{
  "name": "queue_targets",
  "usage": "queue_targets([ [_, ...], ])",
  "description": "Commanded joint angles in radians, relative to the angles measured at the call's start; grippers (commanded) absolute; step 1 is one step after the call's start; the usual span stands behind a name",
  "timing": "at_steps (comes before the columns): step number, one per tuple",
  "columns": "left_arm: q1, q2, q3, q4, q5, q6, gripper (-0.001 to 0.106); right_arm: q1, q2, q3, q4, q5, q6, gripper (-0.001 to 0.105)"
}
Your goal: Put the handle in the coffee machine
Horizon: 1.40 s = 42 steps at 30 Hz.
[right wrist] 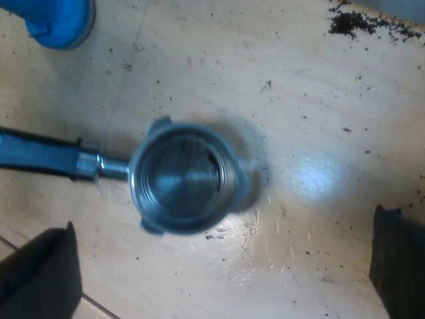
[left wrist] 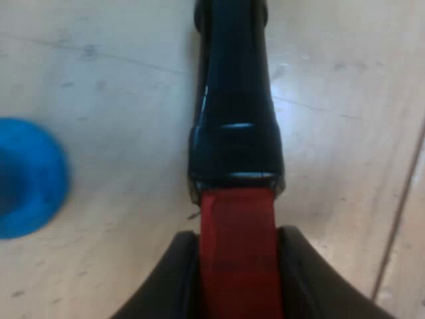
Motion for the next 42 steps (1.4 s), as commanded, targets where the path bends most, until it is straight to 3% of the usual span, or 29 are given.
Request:
queue_targets([
  [1, -0.043, 0.075, 0.005, 0.014, -0.028, -0.022, 0.0, 0.003, -0.007, -0.002, 0.008, 0.009, 0.007, 0.09],
  [8, -0.047, 0.229, 0.005, -0.062, -0.059, -0.066, 0.0, 0.003, -0.007, -0.002, 0.008, 0.048, 0.024, 0.09],
  [12, -0.047, 0.261, 0.005, -0.126, -0.112, -0.121, 0.0, 0.003, -0.007, -0.002, 0.008, 0.048, 0.041, 0.09],
  [14, -0.047, 0.261, 0.005, -0.155, -0.147, -0.125, 0.0, 0.003, -0.007, -0.002, 0.008, 0.048, 0.041, 0.09],
  [18, -0.047, 0.261, 0.005, -0.153, -0.155, -0.122, 0.002, 0.003, -0.007, -0.002, 0.008, 0.048, 0.041, 0.09],
  [21, -0.047, 0.261, 0.005, -0.154, -0.155, -0.122, 0.022, 0.003, -0.007, -0.002, 0.008, 0.048, 0.041, 0.09],
  [23, -0.047, 0.261, 0.005, -0.154, -0.155, -0.12, 0.046, 0.003, -0.007, -0.002, 0.008, 0.048, 0.041, 0.09],
  [25, -0.047, 0.261, 0.005, -0.154, -0.155, -0.113, 0.061, 0.003, -0.007, -0.002, 0.008, 0.048, 0.041, 0.09],
  [34, -0.045, 0.252, -0.016, -0.125, -0.155, -0.114, 0.062, 0.003, -0.007, -0.002, 0.008, 0.048, 0.033, 0.09],
  [39, -0.045, 0.158, -0.059, -0.044, -0.028, -0.127, 0.062, 0.003, -0.007, -0.002, 0.008, 0.035, 0.038, 0.09],
  [42, -0.045, 0.069, -0.072, -0.011, 0.002, -0.129, 0.064, 0.003, -0.007, -0.007, 0.012, 0.017, 0.041, 0.09],
])
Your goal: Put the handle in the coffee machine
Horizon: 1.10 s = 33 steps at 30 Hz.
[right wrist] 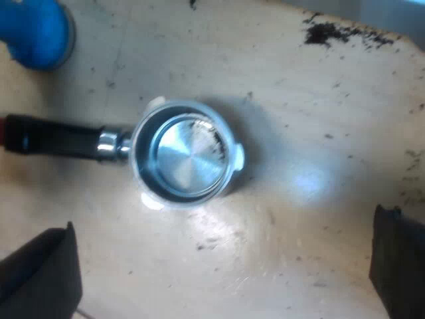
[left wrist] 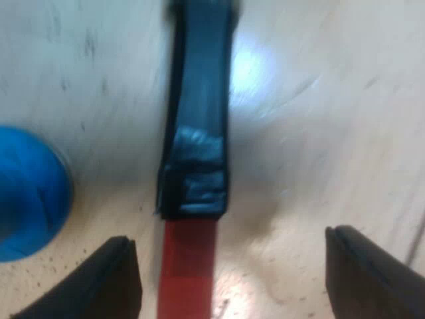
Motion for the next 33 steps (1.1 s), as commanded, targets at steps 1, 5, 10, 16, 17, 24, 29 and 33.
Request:
queue_targets([
  [1, 0.0, -0.102, -0.013, 0.038, 0.028, -0.009, 0.067, 0.003, -0.007, -0.011, 0.015, -0.013, 0.003, 0.09],
  [5, 0.0, -0.277, -0.014, 0.041, 0.028, -0.015, 0.079, 0.003, -0.007, -0.029, 0.016, -0.01, 0.031, 0.09],
  [10, 0.0, -0.462, -0.014, 0.058, 0.103, -0.073, 0.079, 0.003, -0.007, -0.047, 0.059, 0.017, 0.073, 0.09],
  [16, 0.0, -0.563, -0.014, 0.065, 0.286, -0.122, 0.079, 0.003, -0.007, -0.048, 0.109, 0.017, 0.109, 0.09],
  [17, 0.0, -0.562, -0.014, 0.065, 0.302, -0.127, 0.079, 0.003, -0.007, -0.048, 0.104, 0.017, 0.108, 0.09],
  [24, 0.0, -0.559, -0.014, 0.018, 0.314, -0.138, 0.079, 0.003, 0.011, -0.048, 0.07, -0.015, 0.119, 0.09],
  [29, 0.0, -0.559, -0.014, -0.006, 0.312, -0.144, 0.079, 0.003, 0.078, -0.051, 0.023, -0.037, 0.124, 0.09],
  [33, 0.0, -0.559, -0.014, -0.006, 0.312, -0.166, 0.079, 0.003, 0.122, -0.061, 0.0, -0.039, 0.115, 0.09],
])
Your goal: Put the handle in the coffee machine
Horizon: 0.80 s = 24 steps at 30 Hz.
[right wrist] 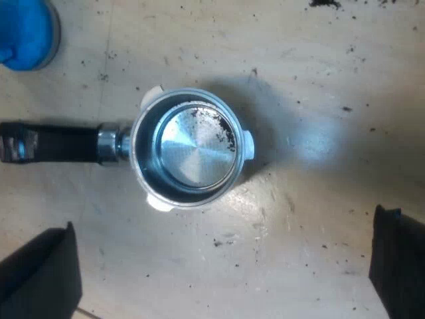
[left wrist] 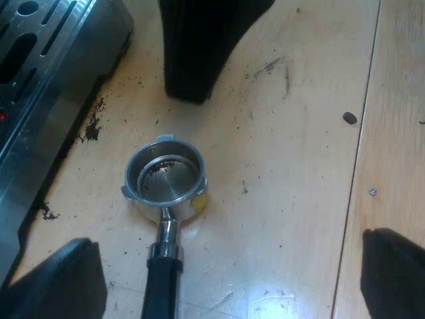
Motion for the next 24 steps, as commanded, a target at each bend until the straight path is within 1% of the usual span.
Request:
queue_targets([
  [1, 0.0, 0.001, -0.009, -0.011, 0.009, -0.029, 0.079, 0.003, 0.032, -0.022, -0.017, -0.008, -0.014, 0.09],
  [5, 0.0, 0.001, 0.0, -0.011, 0.009, -0.03, 0.079, 0.003, 0.086, -0.049, -0.034, -0.008, -0.056, 0.096],
  [12, 0.0, 0.001, 0.012, -0.011, 0.009, -0.03, 0.079, 0.001, 0.191, -0.115, -0.032, -0.008, -0.054, 0.097],
  [17, 0.0, 0.001, 0.012, -0.011, 0.009, -0.03, 0.079, 0.001, 0.28, -0.167, 0.015, -0.024, -0.048, 0.097],
  [24, 0.0, 0.001, 0.012, -0.011, 0.009, -0.033, 0.079, 0.001, 0.359, -0.239, 0.079, -0.024, -0.05, 0.097],
])
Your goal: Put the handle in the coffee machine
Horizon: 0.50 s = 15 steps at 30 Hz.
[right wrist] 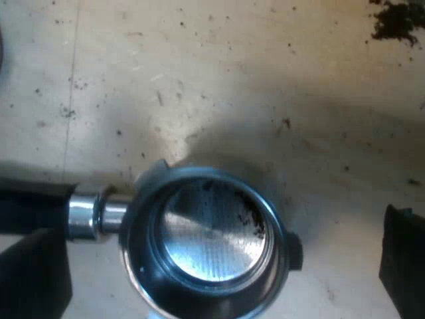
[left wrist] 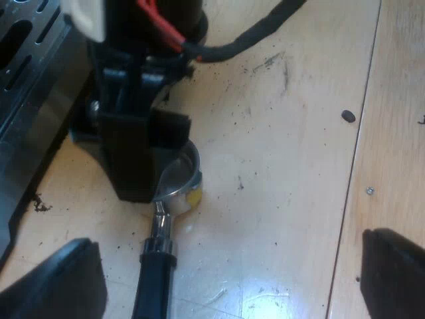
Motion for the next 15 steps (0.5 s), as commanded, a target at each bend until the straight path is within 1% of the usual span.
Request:
queue_targets([
  [1, 0.0, 0.001, -0.002, -0.004, 0.009, -0.016, 0.079, 0.001, 0.023, -0.024, 0.052, -0.018, -0.01, 0.097],
  [5, 0.0, 0.001, -0.002, -0.004, 0.009, -0.019, 0.079, 0.001, 0.053, -0.023, 0.07, -0.04, -0.015, 0.097],
  [15, 0.0, 0.001, -0.002, -0.004, 0.009, -0.019, 0.079, 0.001, 0.081, -0.023, -0.013, -0.046, -0.03, 0.097],
])
